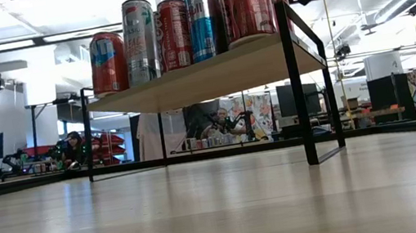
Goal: Place canned beverage on shelf
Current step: Put the silver/blue soda can on the shelf, align with the other silver/blue soda cans
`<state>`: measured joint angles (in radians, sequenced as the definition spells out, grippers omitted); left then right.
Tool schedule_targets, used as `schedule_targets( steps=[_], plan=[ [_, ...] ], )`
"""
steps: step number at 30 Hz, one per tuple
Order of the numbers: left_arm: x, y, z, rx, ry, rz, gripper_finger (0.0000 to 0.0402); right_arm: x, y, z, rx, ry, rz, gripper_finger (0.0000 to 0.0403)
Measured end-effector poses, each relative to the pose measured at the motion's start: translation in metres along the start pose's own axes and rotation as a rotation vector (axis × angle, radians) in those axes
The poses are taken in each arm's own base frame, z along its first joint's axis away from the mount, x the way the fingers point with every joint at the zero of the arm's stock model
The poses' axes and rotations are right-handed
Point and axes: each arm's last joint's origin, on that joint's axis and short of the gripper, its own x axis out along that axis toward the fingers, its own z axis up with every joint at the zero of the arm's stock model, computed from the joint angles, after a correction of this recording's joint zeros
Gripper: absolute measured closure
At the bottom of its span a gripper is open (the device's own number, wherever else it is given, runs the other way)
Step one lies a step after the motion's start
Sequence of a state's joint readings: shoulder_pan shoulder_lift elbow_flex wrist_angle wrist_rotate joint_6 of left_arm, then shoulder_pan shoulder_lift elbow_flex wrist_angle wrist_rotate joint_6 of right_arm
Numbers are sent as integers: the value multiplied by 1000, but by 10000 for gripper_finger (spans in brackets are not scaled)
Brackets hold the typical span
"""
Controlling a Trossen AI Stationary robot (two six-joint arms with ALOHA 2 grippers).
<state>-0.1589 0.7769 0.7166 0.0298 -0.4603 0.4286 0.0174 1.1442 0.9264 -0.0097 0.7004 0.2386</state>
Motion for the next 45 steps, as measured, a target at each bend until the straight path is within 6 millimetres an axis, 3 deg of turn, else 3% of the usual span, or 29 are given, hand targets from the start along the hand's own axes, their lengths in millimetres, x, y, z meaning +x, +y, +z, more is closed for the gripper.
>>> schedule_targets(
  steps=[45],
  plan=[
    [0, 0, -1, 5, 2, -1, 104, 0, 0, -4, 31, 33, 19, 167]
  ],
)
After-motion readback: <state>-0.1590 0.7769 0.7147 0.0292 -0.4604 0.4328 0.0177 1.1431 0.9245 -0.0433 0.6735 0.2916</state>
